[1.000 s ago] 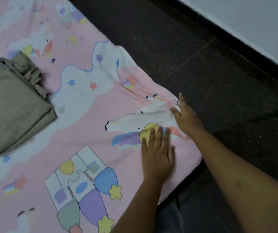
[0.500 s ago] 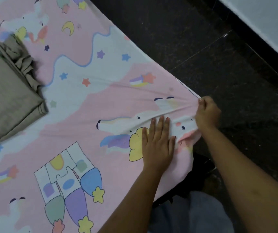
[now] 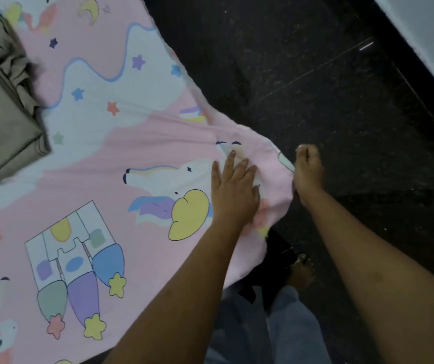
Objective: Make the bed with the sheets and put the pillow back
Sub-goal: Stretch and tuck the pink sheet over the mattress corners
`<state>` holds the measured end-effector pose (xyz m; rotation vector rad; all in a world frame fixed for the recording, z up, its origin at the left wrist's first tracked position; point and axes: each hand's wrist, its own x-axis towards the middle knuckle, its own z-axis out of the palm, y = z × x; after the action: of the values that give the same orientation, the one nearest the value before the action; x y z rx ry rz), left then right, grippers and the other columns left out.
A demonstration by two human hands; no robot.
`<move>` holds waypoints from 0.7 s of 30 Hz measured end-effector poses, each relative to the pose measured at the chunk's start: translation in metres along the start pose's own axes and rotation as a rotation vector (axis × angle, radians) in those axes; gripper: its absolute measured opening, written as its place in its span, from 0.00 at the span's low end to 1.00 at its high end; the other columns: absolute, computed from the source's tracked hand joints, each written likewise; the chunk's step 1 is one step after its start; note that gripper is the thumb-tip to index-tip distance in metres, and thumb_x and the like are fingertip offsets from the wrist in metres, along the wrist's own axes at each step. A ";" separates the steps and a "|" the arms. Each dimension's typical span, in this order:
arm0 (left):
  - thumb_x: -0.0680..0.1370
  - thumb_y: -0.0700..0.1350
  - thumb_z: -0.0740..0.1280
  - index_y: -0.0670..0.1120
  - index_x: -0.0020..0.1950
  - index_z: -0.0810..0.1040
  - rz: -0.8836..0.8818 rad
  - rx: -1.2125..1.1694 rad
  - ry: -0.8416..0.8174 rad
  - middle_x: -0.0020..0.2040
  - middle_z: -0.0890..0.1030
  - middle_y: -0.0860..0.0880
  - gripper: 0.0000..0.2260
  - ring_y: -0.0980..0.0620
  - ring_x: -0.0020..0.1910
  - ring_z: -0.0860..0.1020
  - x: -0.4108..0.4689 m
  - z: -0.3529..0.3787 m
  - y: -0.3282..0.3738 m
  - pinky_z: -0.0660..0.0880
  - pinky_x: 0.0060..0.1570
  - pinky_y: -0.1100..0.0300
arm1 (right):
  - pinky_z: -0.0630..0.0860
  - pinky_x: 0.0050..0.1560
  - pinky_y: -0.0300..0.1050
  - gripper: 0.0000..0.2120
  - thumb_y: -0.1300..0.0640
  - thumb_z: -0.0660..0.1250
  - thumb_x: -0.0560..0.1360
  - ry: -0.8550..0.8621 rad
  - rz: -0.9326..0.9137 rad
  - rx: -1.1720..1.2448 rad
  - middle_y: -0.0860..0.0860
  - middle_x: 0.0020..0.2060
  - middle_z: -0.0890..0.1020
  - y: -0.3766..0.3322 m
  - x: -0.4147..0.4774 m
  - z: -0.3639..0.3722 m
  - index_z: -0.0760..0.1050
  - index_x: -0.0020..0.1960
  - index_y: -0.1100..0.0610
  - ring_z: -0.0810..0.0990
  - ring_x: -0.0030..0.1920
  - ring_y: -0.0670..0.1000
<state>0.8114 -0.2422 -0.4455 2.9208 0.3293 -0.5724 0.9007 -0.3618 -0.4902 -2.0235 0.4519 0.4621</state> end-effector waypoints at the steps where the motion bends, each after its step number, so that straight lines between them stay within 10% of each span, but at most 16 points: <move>1: 0.81 0.53 0.53 0.52 0.75 0.61 -0.003 0.010 -0.008 0.77 0.58 0.53 0.22 0.50 0.77 0.43 0.000 -0.002 0.000 0.36 0.72 0.44 | 0.68 0.49 0.44 0.13 0.51 0.53 0.82 -0.037 0.092 0.064 0.51 0.54 0.74 0.010 -0.003 -0.004 0.69 0.63 0.53 0.73 0.52 0.49; 6: 0.81 0.56 0.53 0.51 0.70 0.69 0.005 0.041 -0.040 0.73 0.66 0.52 0.20 0.48 0.77 0.49 0.002 -0.011 -0.001 0.39 0.73 0.46 | 0.62 0.69 0.55 0.25 0.42 0.49 0.82 -0.311 0.448 0.081 0.53 0.74 0.63 0.053 -0.041 -0.021 0.55 0.76 0.48 0.64 0.71 0.56; 12: 0.77 0.67 0.52 0.50 0.63 0.77 0.025 0.213 -0.164 0.65 0.76 0.50 0.28 0.46 0.73 0.59 0.009 -0.012 0.005 0.42 0.73 0.42 | 0.70 0.64 0.51 0.18 0.45 0.57 0.80 -0.754 0.508 0.079 0.52 0.63 0.77 0.046 -0.073 -0.017 0.74 0.64 0.53 0.75 0.62 0.53; 17: 0.72 0.73 0.51 0.50 0.60 0.78 0.030 0.288 -0.209 0.61 0.78 0.48 0.34 0.44 0.71 0.63 0.011 -0.013 0.013 0.40 0.72 0.41 | 0.77 0.55 0.52 0.11 0.51 0.57 0.81 -0.322 0.453 0.361 0.54 0.53 0.81 0.051 -0.047 0.011 0.76 0.57 0.52 0.80 0.53 0.54; 21: 0.73 0.71 0.55 0.50 0.69 0.70 0.096 0.298 -0.236 0.70 0.69 0.47 0.33 0.42 0.74 0.57 0.002 -0.012 0.022 0.37 0.72 0.43 | 0.72 0.49 0.47 0.14 0.53 0.56 0.81 -0.146 0.300 -0.113 0.59 0.54 0.79 0.085 -0.032 -0.001 0.76 0.57 0.60 0.76 0.51 0.56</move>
<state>0.8230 -0.2608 -0.4326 3.0766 0.0785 -1.0191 0.8311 -0.3975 -0.5366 -2.0199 0.6555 0.8297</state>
